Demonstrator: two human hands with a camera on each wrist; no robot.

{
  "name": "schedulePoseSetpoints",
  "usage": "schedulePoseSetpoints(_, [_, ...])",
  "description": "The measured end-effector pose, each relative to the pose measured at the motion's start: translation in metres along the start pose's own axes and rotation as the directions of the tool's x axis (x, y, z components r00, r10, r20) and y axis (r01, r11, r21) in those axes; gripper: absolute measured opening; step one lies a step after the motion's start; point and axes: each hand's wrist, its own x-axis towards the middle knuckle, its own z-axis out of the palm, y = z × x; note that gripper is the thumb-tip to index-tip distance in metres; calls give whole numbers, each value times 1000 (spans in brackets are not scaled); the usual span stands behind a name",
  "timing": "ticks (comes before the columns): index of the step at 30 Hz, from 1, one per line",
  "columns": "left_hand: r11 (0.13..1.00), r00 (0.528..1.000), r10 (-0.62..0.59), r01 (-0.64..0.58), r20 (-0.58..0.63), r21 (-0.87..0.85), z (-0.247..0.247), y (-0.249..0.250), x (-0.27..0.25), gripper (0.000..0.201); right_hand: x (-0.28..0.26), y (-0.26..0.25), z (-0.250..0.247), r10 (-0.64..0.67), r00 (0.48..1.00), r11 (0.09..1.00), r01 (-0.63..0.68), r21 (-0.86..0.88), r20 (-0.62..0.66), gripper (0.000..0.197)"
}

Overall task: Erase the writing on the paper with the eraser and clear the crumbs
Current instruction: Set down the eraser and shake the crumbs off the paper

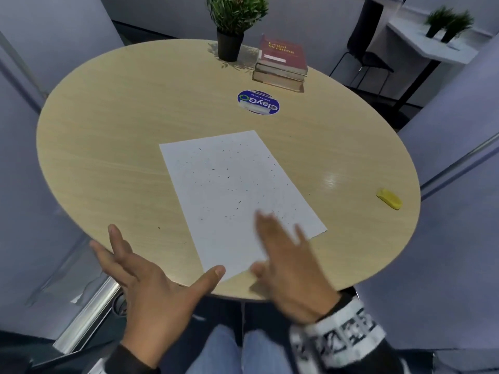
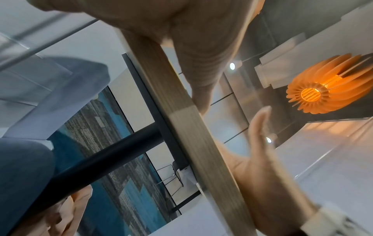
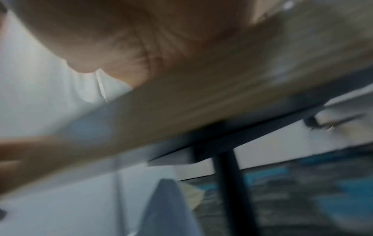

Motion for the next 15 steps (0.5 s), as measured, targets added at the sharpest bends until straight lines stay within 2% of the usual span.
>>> schedulePoseSetpoints(1, [1000, 1000, 0, 0, 8, -1, 0, 1, 0, 172, 0, 12, -9, 66, 998, 997, -66, -35, -23, 105])
schedulePoseSetpoints(2, [1000, 1000, 0, 0, 12, -7, 0, 1, -1, 171, -1, 12, -14, 59, 998, 997, -60, -39, -34, 108])
schedulePoseSetpoints(4, [1000, 1000, 6, -6, -4, -23, 2, 0, 2, 165, -5, -16, -6, -141, 990, 990, 141, 28, 11, 111])
schedulePoseSetpoints(5, [1000, 1000, 17, -18, -19, -25, 3, -1, 2, 161, -9, -35, 3, -247, 965, 966, 239, 95, 87, 112])
schedulePoseSetpoints(6, [999, 999, 34, -35, -33, -20, 4, -2, 3, 158, -12, -49, 12, -315, 933, 945, 292, 148, 171, 114])
schedulePoseSetpoints(7, [999, 998, 47, -47, -45, -14, 5, -3, 3, 156, -13, -53, 17, -320, 924, 944, 294, 148, 209, 115])
schedulePoseSetpoints(8, [999, 998, 46, -47, -48, -12, 5, -3, 3, 160, -11, -44, 17, -270, 946, 961, 254, 105, 179, 116])
schedulePoseSetpoints(10, [999, 999, 42, -42, -24, -19, 3, -3, 1, 168, -1, -3, 7, -84, 995, 996, 84, -1, 48, 109])
schedulePoseSetpoints(12, [998, 998, 55, -55, -9, -6, 3, -2, 0, 164, 2, 29, -16, 109, 994, 992, -110, -54, -23, 103])
schedulePoseSetpoints(13, [998, 998, 56, -56, -1, 0, 2, -1, 0, 166, 2, 32, -23, 137, 990, 989, -138, -50, -22, 107])
schedulePoseSetpoints(14, [999, 999, 51, -51, 4, -3, 2, -1, 0, 168, 1, 24, -23, 88, 996, 995, -88, -46, -16, 112])
schedulePoseSetpoints(15, [999, 999, 48, -48, 1, -7, 2, -2, 0, 169, -1, 7, -19, -15, 1000, 999, 15, -38, 5, 114])
